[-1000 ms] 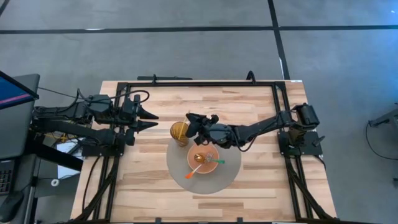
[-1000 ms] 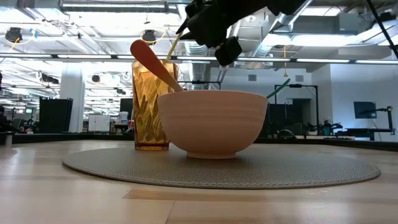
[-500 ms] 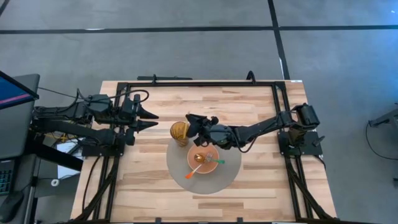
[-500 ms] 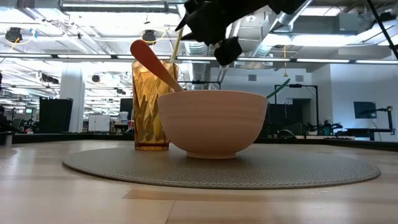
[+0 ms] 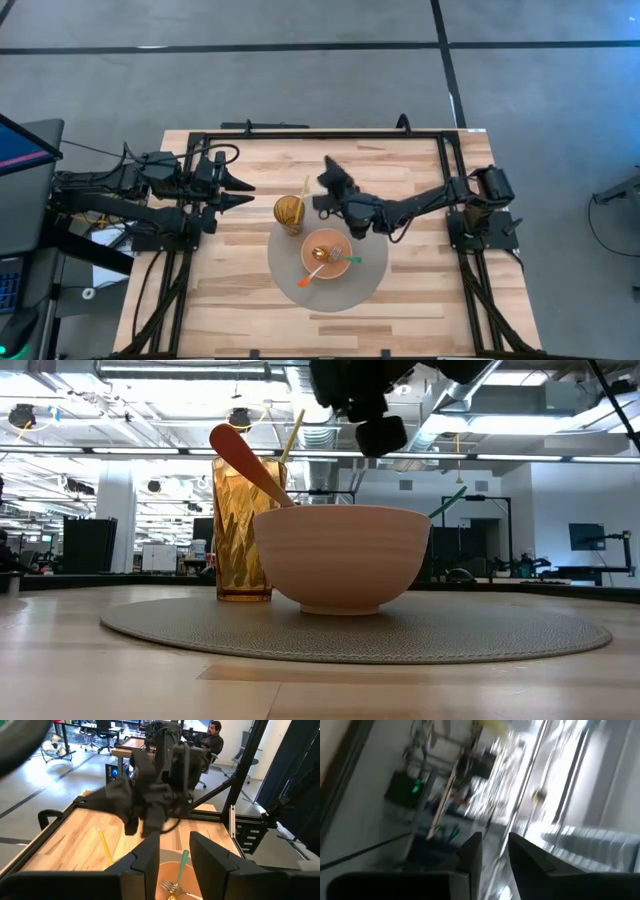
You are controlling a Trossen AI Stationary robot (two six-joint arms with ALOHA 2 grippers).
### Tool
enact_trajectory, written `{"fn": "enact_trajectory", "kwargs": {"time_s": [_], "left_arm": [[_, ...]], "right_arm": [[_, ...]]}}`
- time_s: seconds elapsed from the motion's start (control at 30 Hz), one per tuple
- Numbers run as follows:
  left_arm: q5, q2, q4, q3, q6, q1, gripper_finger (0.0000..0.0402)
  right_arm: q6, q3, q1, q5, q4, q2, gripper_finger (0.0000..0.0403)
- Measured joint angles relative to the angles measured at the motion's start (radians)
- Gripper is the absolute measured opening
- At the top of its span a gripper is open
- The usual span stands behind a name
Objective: Pick & Place Utensil
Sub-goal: Return to Home Position
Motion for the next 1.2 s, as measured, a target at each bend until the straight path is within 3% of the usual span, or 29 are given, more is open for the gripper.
{"fn": "enact_trajectory", "kwargs": {"time_s": [0.07,0.3,0.5,0.6,0.73,0.87,0.97,1.03,1.2], "left_arm": [[0.000,0.000,0.000,0.000,0.000,0.000,0.0108],[0.000,0.000,0.000,0.000,0.007,0.000,0.0108],[0.000,-0.014,-0.016,0.000,0.063,0.000,0.0108],[-0.009,-0.037,-0.026,-0.001,0.086,0.000,0.0108],[-0.085,-0.091,-0.042,-0.001,0.091,0.000,0.0108],[-0.167,-0.150,-0.104,-0.003,0.131,0.000,0.0108],[-0.166,-0.202,-0.120,-0.052,0.184,0.000,0.0108],[-0.158,-0.235,-0.113,-0.103,0.186,0.000,0.0108],[-0.174,-0.341,0.013,-0.258,0.141,0.000,0.0108]], "right_arm": [[0.040,-0.001,-0.015,0.037,0.022,-0.013,0.0087],[0.124,-0.008,-0.107,-0.005,0.054,-0.133,0.0087],[0.318,-0.032,-0.242,-0.009,0.044,-0.298,0.0087],[0.521,-0.083,-0.308,-0.072,-0.044,-0.399,0.0087],[0.950,-0.180,-0.380,-0.266,-0.431,-0.553,0.0087],[1.461,-0.208,-0.424,-0.710,-0.899,-0.690,0.0087],[1.678,-0.208,-0.427,-0.994,-1.047,-0.761,0.0087],[1.735,-0.208,-0.408,-1.083,-1.075,-0.810,0.0087],[1.795,-0.214,-0.341,-1.107,-1.126,-0.956,0.0087]]}}
